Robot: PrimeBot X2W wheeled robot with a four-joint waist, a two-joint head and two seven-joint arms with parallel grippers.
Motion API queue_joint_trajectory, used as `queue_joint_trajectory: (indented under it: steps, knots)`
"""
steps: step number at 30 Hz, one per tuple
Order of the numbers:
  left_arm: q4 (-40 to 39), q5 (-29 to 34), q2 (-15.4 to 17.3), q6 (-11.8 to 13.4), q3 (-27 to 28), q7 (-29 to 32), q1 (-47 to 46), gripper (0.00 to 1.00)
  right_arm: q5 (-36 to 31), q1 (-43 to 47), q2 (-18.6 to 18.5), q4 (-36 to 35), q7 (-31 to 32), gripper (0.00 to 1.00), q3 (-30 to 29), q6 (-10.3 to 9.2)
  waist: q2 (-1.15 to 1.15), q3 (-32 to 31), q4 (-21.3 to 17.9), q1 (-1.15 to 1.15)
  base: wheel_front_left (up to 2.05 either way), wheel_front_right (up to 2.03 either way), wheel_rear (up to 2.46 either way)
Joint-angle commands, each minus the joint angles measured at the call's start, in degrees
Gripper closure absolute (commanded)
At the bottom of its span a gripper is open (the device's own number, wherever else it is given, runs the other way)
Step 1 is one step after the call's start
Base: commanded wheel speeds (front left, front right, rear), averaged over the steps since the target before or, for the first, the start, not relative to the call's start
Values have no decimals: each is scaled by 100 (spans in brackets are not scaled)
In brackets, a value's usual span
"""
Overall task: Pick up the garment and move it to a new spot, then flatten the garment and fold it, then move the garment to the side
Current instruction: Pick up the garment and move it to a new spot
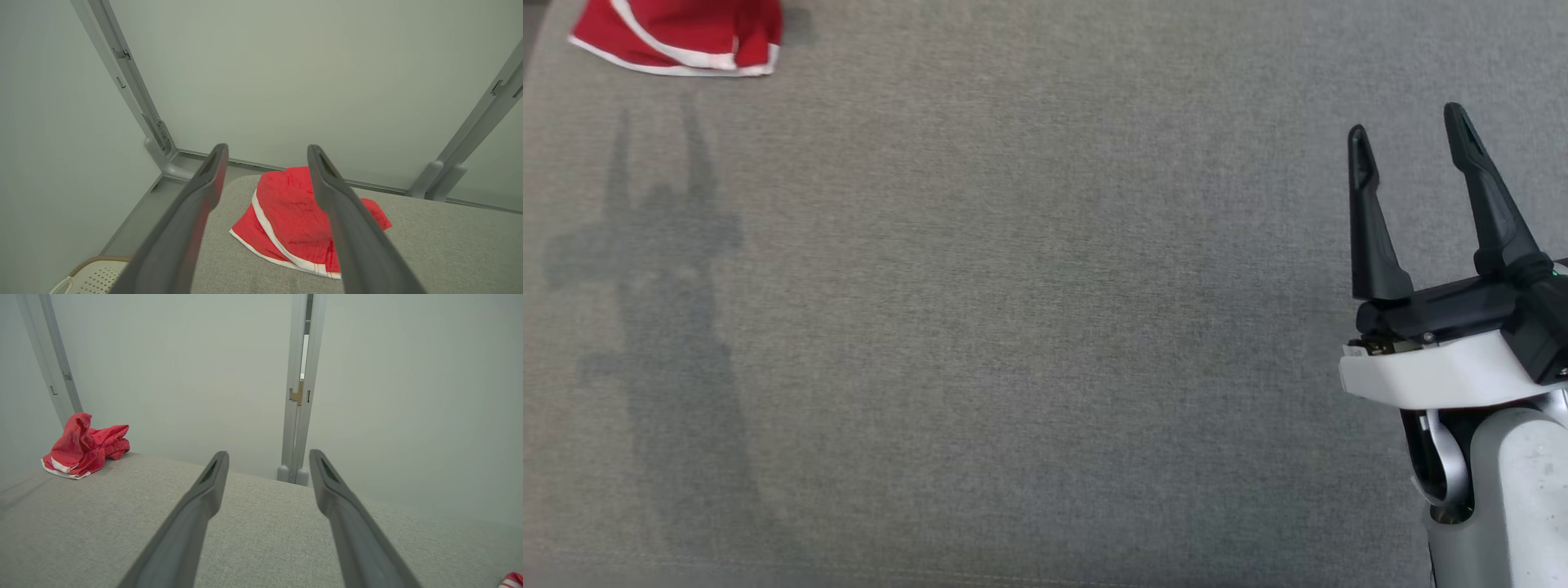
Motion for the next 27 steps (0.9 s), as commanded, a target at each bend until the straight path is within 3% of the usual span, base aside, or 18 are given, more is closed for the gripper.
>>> queue_joint_trajectory:
  steps: [1, 12, 22, 23, 26, 27]
  knots:
    - [143, -47, -11, -5, -16, 61, -154, 0, -44, -87, 11, -52, -2, 0, -17, -12, 0, 953, -803, -1, 0, 0, 0]
    - [994, -213, -84, -55, -254, 593, -525, 0, -74, -175, -19, -104, -132, 0, -62, -12, 0, 1355, -909, -1, 0, 0, 0]
    - [1467, -105, 110, 189, -279, 631, -367, 0, -32, -238, 19, 20, -222, 0, 10, -12, 0, 1417, -997, -1, 0, 0, 0]
    - [1497, -74, 147, 225, -279, 572, -336, 4, -27, -248, 20, 30, -221, 0, 11, -12, 0, 1415, -1009, -1, 0, 0, 0]
    - [1547, -72, 189, 323, -246, 349, -279, 100, -29, -244, 27, 45, -251, 0, 8, -12, 0, 1403, -1029, -1, 0, 0, 0]
    - [1564, -68, 196, 327, -244, 272, -280, 100, -28, -249, 28, 56, -260, 0, -4, -12, 0, 1394, -1031, -1, 0, 0, 0]
